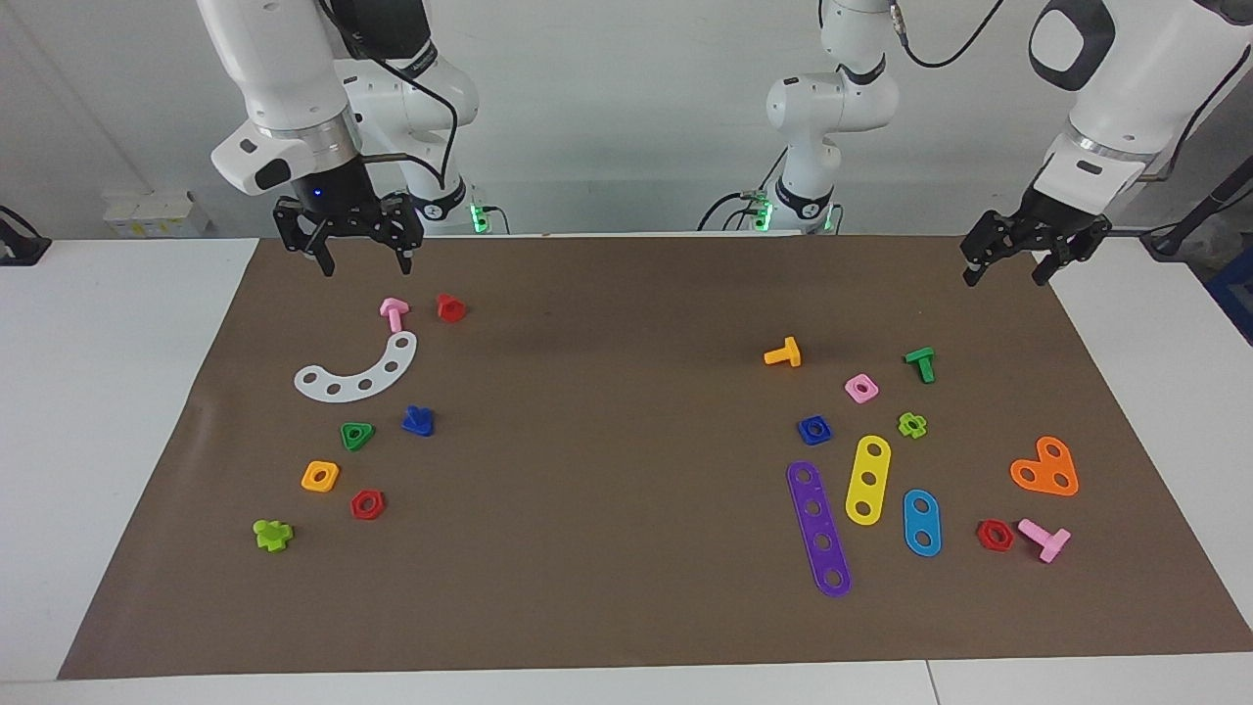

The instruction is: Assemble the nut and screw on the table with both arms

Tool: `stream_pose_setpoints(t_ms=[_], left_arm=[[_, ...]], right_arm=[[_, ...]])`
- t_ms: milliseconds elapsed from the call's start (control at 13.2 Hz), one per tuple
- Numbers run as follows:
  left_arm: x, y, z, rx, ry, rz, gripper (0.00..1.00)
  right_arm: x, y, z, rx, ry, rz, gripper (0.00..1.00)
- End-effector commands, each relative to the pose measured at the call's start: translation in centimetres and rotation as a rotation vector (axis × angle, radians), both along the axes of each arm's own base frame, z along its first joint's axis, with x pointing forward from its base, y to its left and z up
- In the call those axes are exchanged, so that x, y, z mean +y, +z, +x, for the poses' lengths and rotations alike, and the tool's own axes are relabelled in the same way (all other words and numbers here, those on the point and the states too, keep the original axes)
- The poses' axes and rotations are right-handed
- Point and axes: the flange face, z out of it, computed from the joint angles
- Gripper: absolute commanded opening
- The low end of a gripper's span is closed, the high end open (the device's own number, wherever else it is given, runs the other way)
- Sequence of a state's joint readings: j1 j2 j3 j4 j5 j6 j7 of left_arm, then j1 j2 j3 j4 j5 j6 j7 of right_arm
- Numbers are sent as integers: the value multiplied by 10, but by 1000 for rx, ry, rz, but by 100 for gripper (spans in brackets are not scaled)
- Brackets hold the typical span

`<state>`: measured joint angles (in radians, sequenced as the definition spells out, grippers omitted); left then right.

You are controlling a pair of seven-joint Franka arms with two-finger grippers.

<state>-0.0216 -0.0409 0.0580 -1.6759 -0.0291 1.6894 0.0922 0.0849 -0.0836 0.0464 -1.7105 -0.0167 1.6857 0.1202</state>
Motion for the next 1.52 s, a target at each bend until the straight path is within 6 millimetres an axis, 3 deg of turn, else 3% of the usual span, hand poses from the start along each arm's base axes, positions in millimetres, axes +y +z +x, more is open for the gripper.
stream_pose_setpoints(t_ms=[0, 758, 833, 985, 1212, 1439], left_arm=[[0, -1, -11, -6, 10, -18, 100], [-19, -14, -2, -16, 28, -19, 100], [-20, -15, -1, -16, 27, -19, 100], [-21, -21, 3, -13, 29, -19, 100], [-45, -34, 12, -20, 68, -24, 100], [-68, -68, 31, -3, 76, -34, 99]], right_arm=[[-2, 3, -6, -2, 34, -16, 100], [-7, 1, -11, 35, 29, -1, 100], [-10, -3, -8, 25, 25, 1, 96], [-12, -20, -5, 26, 21, 1, 96], [-23, -57, -4, 2, 1, 4, 95], [-22, -97, 10, 2, -2, 6, 93]])
